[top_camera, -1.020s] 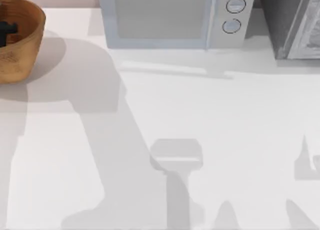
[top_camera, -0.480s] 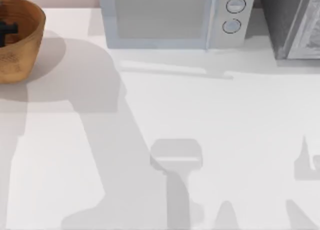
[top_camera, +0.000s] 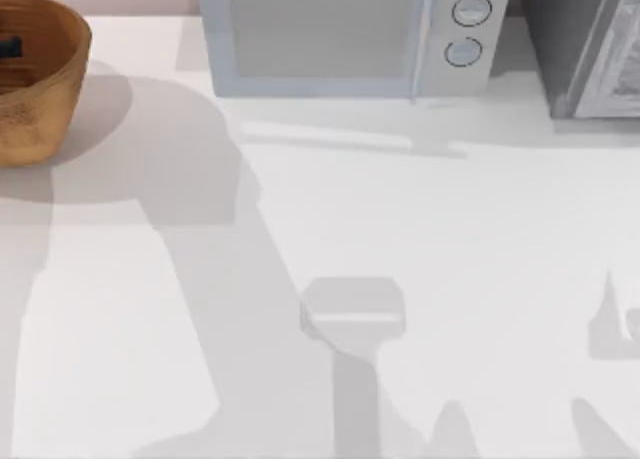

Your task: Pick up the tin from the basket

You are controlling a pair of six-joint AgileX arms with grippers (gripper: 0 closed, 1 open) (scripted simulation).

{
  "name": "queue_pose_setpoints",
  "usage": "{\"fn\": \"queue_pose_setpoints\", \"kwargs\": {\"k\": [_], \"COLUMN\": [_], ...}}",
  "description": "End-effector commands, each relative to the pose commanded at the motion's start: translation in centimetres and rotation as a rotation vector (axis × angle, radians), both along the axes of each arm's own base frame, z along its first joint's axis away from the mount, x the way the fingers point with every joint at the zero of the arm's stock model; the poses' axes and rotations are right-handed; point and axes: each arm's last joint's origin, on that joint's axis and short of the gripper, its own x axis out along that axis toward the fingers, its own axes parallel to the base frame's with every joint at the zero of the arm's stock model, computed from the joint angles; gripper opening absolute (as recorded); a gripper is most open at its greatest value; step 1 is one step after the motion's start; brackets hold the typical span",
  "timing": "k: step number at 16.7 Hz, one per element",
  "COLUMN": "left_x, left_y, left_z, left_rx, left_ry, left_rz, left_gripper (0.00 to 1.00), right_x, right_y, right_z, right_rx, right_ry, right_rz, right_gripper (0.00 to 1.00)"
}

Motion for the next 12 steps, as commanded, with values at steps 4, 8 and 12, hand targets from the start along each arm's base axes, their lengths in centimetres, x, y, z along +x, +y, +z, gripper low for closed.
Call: {"fn": "queue_pose_setpoints", "kwargs": {"k": [4,8,12], "left_x": [-2.5,-7.2,-14.0], "left_y": [-0.6,-4.4,-6.5], "left_z": [4.7,11.7,16.9], "left_rx": [0.033,0.052,0.091], "left_ry": [-0.111,-0.353,-0.6], "left_rz": [0.042,-0.022,-0.007], "left_gripper": [0.0,0.0,0.0], "right_x": [0.0,0.0,0.0], "right_y": [0.0,0.0,0.0], "right_z": [0.0,0.0,0.0], "right_rx": [0.0,0.0,0.0], "right_ry": [0.0,0.0,0.0], "right_rz": [0.0,0.0,0.0], "right_gripper": [1.0,1.0,1.0]}}
